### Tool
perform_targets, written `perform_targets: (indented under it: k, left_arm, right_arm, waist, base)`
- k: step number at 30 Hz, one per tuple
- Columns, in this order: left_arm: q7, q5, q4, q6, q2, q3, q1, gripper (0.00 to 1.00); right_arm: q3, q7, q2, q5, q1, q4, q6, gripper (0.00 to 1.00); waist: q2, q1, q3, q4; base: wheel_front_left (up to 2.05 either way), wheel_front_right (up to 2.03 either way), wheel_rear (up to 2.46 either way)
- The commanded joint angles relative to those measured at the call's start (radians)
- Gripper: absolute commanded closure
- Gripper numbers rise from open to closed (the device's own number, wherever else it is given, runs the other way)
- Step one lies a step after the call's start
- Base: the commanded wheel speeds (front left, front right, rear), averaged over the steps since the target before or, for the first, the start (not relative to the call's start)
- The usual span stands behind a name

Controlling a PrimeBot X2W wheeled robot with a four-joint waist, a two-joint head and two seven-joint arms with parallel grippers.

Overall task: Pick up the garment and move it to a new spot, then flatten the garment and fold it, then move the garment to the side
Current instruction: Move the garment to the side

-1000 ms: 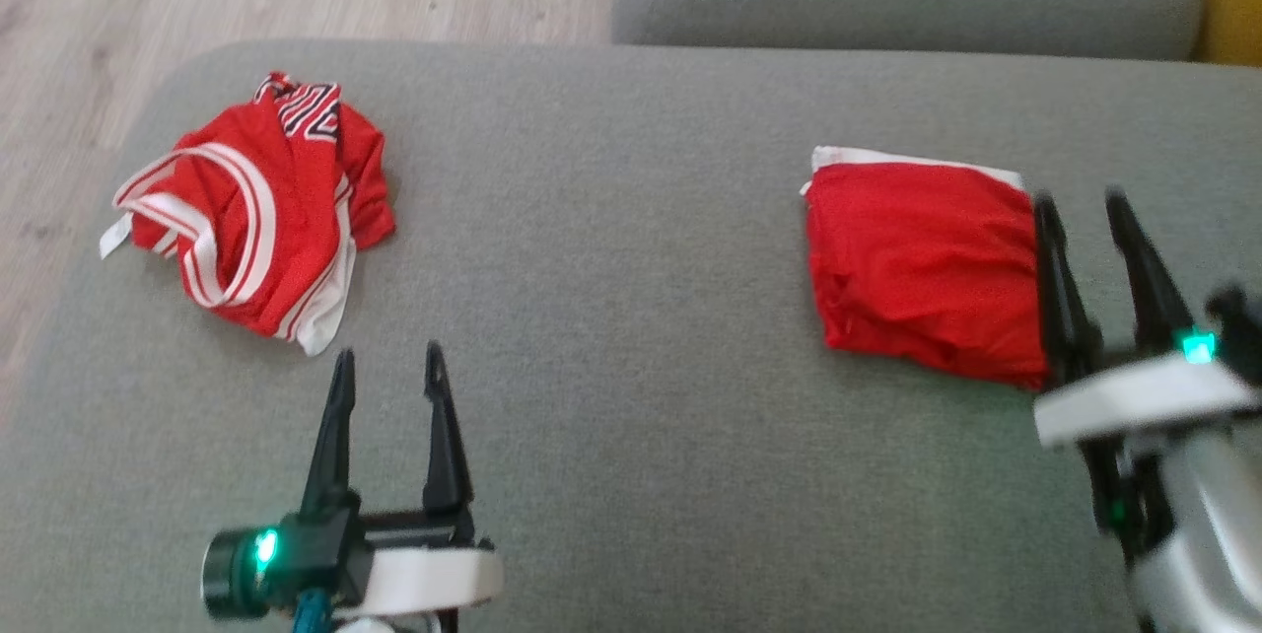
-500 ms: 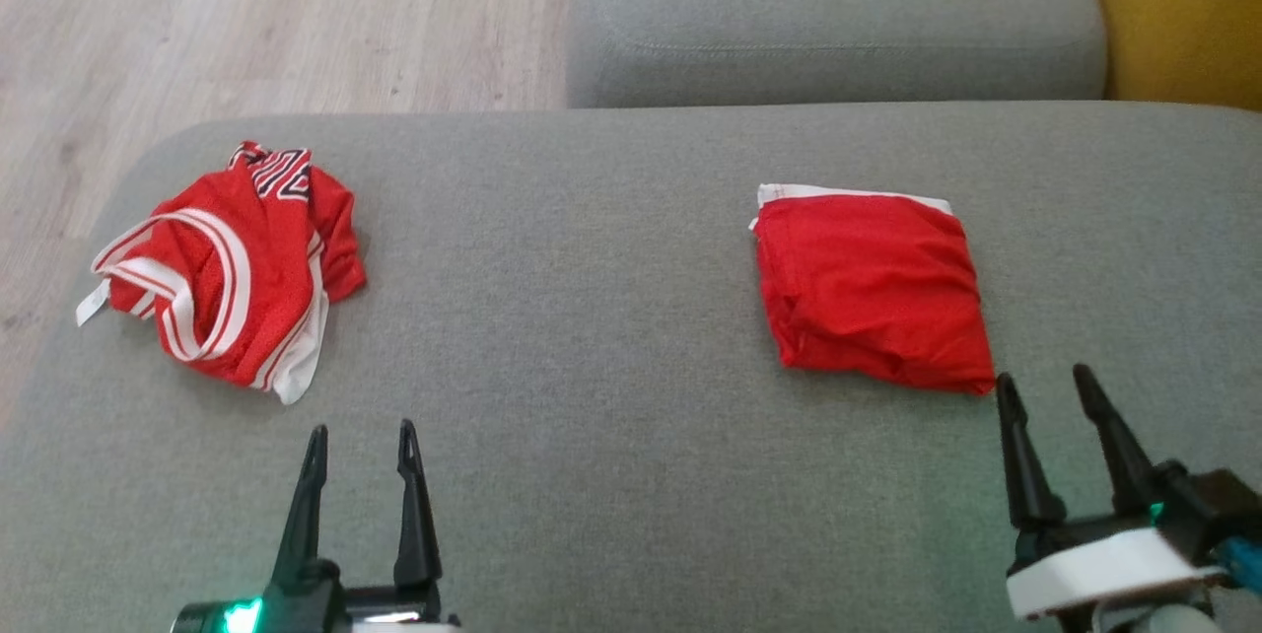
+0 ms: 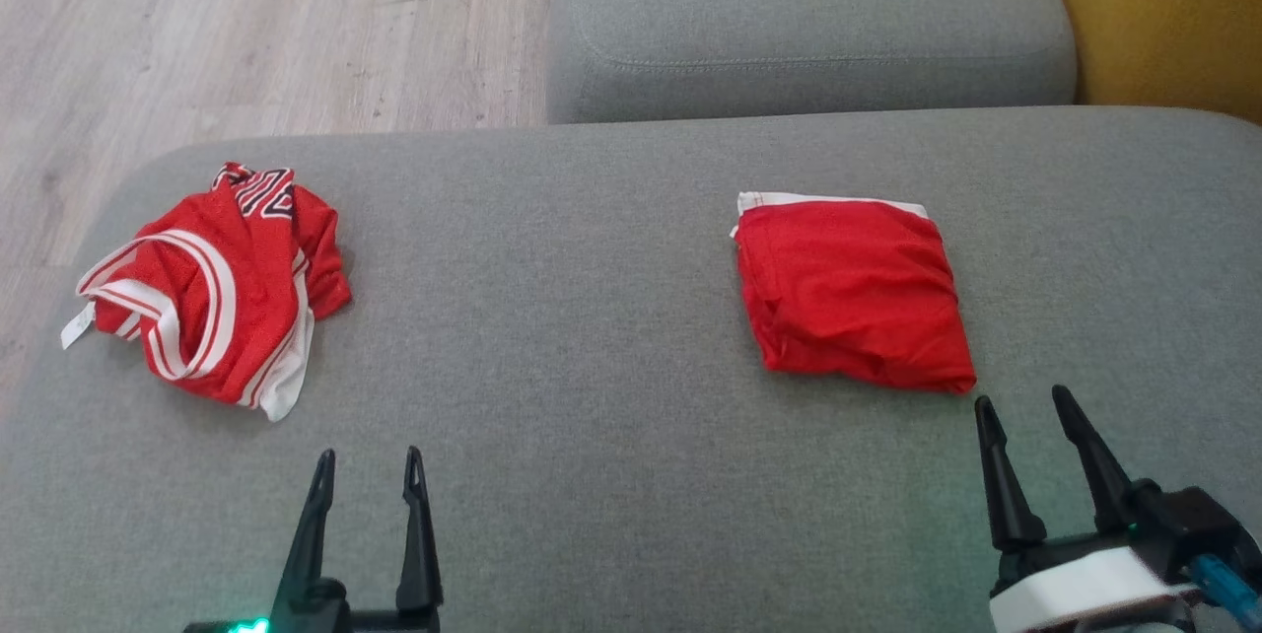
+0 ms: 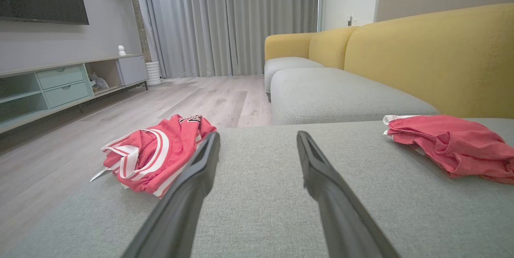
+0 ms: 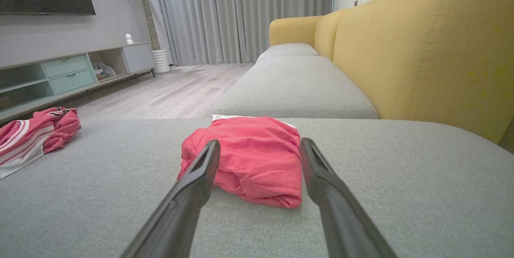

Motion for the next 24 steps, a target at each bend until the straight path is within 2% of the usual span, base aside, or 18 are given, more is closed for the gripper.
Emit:
perform_targets:
  k: [1, 18, 24]
  left_arm:
    - [-0.005, 0.012, -0.025, -0.003, -0.003, 0.036, -0.026, 0.0]
    - [-0.005, 0.035, -0.02, -0.004, -0.003, 0.029, -0.018, 0.0]
    - [-0.005, 0.022, -0.063, -0.006, -0.003, 0.026, -0.025, 0.0]
  right_arm:
    - [0.021, -0.011, -0.007, -0.012, -0.018, -0.021, -0.001, 0.0]
    - [0.031, -0.011, 0.004, -0.021, -0.013, -0.004, -0.001, 0.0]
    - [0.033, -0.011, 0.0, -0.021, -0.033, -0.002, -0.001, 0.0]
  waist:
    - [-0.0001, 0.0, -0.003, -0.001]
    - [-0.0001, 0.0, -0.014, -0.007]
    - [-0.0001, 0.0, 0.011, -0.012]
  base:
    - [0.0, 0.0, 0.0]
    - [0.0, 0.0, 0.0]
    - [0.0, 0.0, 0.0]
